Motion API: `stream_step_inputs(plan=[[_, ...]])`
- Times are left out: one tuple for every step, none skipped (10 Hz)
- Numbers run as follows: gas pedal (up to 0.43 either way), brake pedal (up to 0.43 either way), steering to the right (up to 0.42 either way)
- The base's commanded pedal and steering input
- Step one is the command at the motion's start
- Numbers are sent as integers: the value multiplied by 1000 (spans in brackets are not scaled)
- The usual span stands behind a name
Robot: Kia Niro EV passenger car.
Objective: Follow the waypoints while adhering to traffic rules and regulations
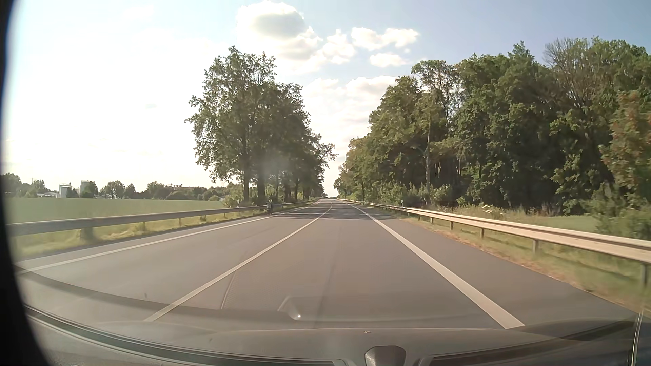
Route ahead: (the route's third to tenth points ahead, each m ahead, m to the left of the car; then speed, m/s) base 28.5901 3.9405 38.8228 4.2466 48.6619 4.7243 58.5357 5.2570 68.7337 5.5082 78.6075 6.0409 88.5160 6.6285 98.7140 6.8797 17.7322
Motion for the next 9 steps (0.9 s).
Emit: stream_step_inputs(plan=[[177, 6, 0], [177, 6, 0], [177, 6, 0], [177, 6, 1], [177, 6, 1], [177, 6, 1], [177, 6, 1], [177, 6, 1], [177, 6, 1]])
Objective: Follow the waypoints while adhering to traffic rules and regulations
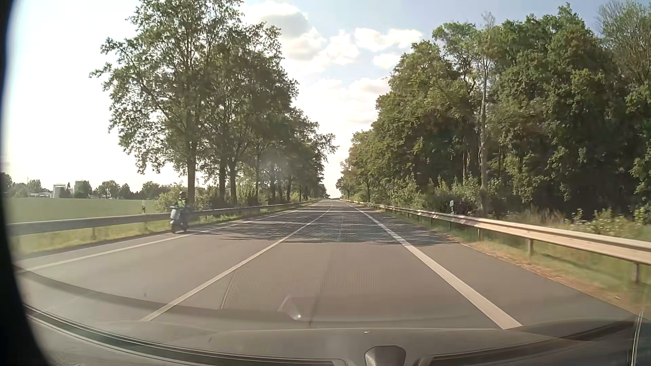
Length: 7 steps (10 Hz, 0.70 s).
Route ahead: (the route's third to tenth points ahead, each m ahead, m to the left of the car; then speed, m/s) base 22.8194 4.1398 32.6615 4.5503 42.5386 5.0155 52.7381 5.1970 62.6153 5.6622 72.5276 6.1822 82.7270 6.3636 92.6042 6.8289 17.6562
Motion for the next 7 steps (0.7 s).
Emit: stream_step_inputs(plan=[[177, 6, 1], [177, 6, 0], [177, 6, 0], [177, 6, 0], [177, 6, 0], [177, 6, 0], [177, 6, 0]])
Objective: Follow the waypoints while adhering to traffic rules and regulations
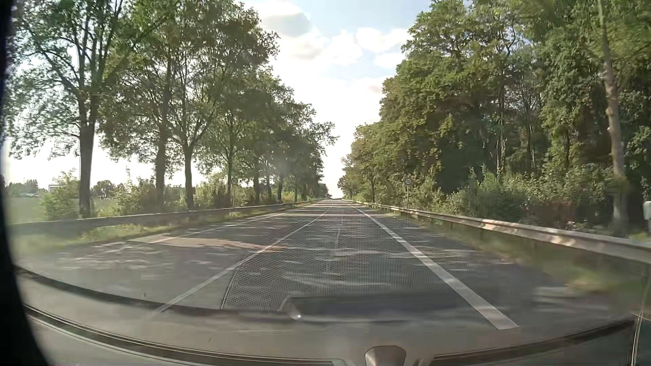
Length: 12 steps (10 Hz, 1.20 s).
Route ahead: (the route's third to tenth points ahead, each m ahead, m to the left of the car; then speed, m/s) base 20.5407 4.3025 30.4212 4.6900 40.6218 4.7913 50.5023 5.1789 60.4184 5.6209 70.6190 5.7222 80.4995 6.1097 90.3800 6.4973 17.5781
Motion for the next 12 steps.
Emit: stream_step_inputs(plan=[[189, 6, 0], [209, 6, 0], [209, 6, 0], [209, 6, 0], [209, 6, 0], [209, 6, 0], [209, 6, 0], [209, 6, 0], [209, 6, 0], [209, 6, 0], [209, 6, 0], [209, 6, 0]])
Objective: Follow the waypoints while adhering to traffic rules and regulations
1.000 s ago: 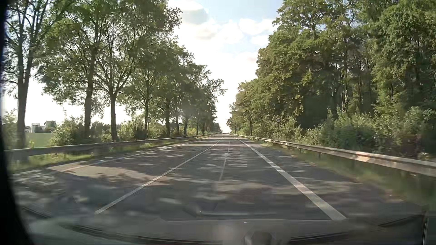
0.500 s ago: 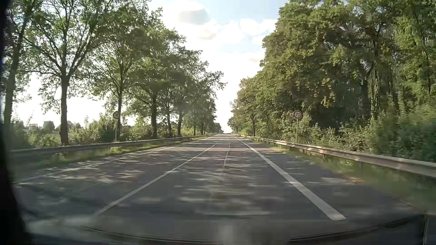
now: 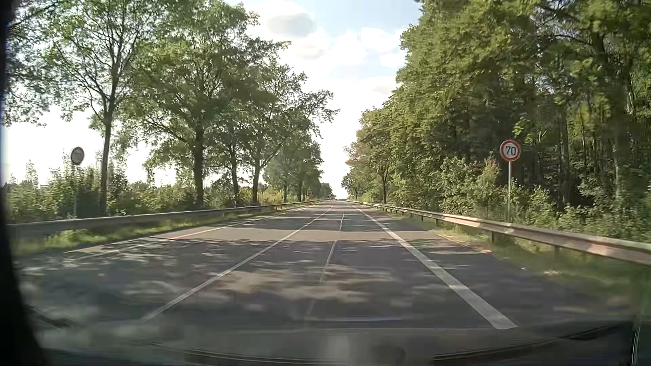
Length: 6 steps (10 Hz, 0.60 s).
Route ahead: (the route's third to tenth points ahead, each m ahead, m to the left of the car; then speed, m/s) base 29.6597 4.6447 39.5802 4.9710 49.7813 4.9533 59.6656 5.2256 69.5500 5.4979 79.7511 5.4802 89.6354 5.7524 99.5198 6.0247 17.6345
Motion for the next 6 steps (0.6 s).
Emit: stream_step_inputs(plan=[[209, 6, 0], [209, 6, 0], [209, 6, 0], [209, 6, 0], [209, 6, 0], [209, 6, 0]])
